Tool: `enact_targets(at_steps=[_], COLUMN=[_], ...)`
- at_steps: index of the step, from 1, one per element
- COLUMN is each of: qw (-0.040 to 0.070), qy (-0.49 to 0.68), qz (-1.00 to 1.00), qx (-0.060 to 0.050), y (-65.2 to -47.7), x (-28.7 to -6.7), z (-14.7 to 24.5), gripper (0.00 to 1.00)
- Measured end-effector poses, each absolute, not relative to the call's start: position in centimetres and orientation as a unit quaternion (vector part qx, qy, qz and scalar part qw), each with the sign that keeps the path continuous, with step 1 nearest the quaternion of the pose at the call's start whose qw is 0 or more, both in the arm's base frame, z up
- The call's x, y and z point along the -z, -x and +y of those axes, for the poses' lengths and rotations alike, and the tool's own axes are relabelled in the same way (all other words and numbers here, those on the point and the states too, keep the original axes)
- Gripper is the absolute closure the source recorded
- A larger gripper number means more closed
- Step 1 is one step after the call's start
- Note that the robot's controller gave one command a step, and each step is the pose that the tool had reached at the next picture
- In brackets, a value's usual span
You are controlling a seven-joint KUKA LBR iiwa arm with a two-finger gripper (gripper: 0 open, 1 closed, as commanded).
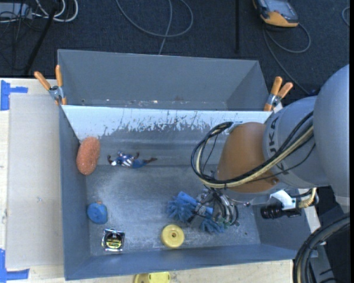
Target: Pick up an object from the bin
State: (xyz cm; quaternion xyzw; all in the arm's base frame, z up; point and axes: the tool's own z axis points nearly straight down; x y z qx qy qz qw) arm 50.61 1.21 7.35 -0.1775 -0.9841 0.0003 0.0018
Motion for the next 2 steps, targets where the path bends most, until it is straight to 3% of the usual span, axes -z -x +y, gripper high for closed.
enact_targets(at_steps=[2], qw=[0.002], qy=[0.177], qz=[-0.984], qx=[0.000], y=[-50.57], x=[-8.99], z=[1.16], gripper=[1.00])
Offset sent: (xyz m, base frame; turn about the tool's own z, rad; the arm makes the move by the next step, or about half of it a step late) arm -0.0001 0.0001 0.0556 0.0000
